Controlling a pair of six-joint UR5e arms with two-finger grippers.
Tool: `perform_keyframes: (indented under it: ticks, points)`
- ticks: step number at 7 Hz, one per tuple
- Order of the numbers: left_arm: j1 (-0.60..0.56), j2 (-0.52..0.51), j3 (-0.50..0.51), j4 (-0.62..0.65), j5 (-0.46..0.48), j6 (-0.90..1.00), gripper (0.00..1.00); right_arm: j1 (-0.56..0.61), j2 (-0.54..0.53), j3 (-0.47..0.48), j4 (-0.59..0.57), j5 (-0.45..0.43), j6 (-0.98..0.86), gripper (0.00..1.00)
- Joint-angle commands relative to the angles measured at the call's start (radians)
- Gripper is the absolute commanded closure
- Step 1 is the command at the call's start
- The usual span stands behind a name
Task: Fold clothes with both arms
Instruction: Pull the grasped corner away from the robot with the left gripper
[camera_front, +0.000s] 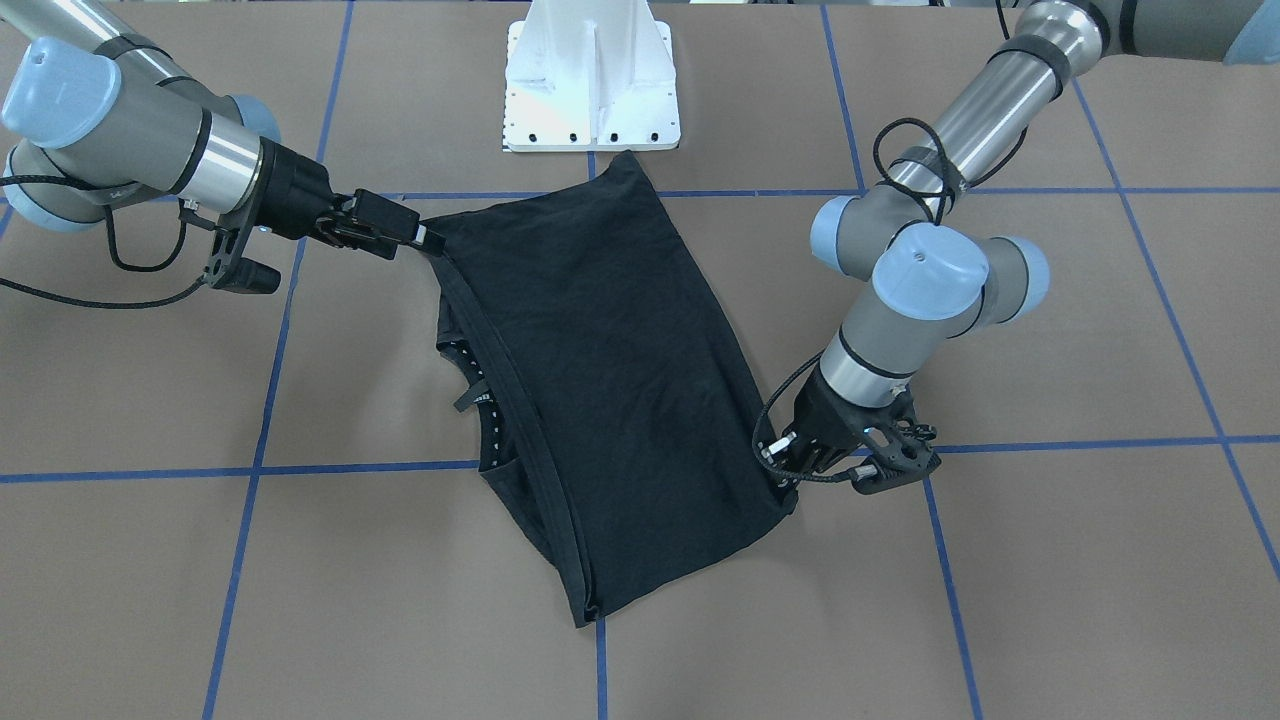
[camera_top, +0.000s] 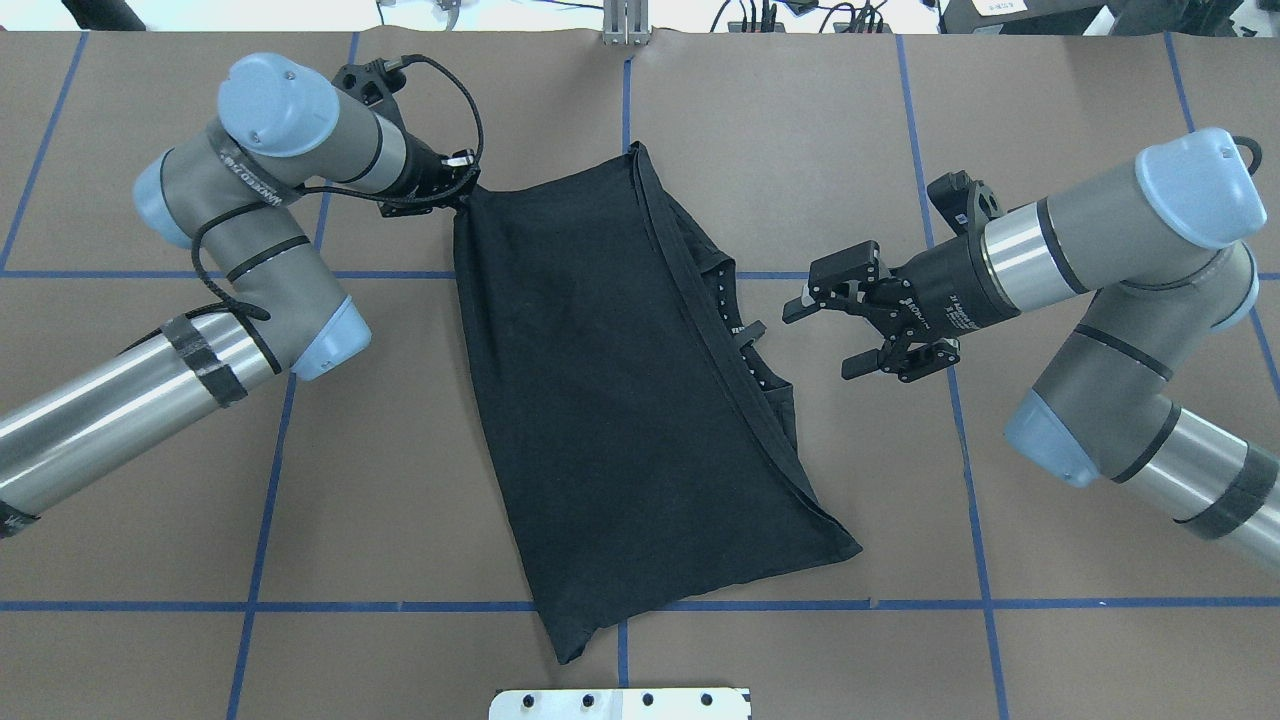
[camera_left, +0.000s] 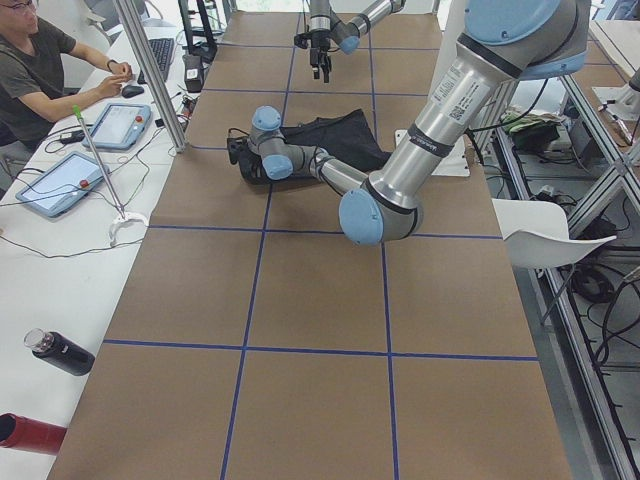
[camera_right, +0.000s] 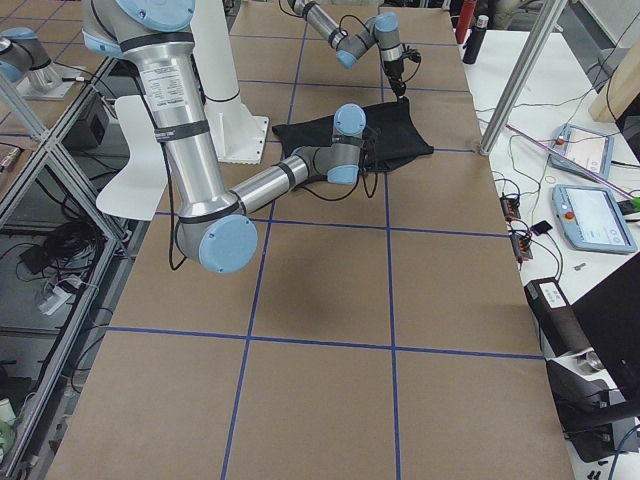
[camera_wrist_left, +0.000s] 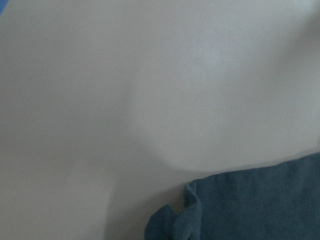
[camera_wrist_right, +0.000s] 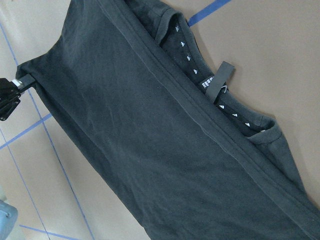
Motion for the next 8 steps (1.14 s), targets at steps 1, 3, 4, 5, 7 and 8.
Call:
perform_keyframes:
  ticks: [1, 3, 4, 5, 7, 8]
  points:
    - [0.001, -0.094, 0.172, -0.145, 0.103, -0.002, 1.0, 0.001, -0.009, 0.002, 0.001, -0.009, 0.0, 0.0]
    - [0.001, -0.117, 0.209, -0.173, 0.154, -0.002, 1.0, 0.003, -0.01, 0.002, 0.001, -0.011, 0.0, 0.0]
    - [0.003, -0.136, 0.238, -0.203, 0.174, -0.002, 1.0, 0.003, -0.01, 0.002, 0.001, -0.043, -0.003, 0.0]
    - [0.003, -0.137, 0.242, -0.213, 0.175, -0.002, 1.0, 0.0, -0.013, 0.001, 0.001, -0.079, -0.003, 0.0]
    - [0.003, -0.13, 0.246, -0.213, 0.178, 0.004, 0.02, -0.002, -0.01, 0.001, -0.001, -0.083, -0.002, 0.0]
    - [0.005, -0.127, 0.243, -0.213, 0.184, 0.018, 0.0, -0.004, -0.01, -0.001, -0.001, -0.1, -0.003, 0.0]
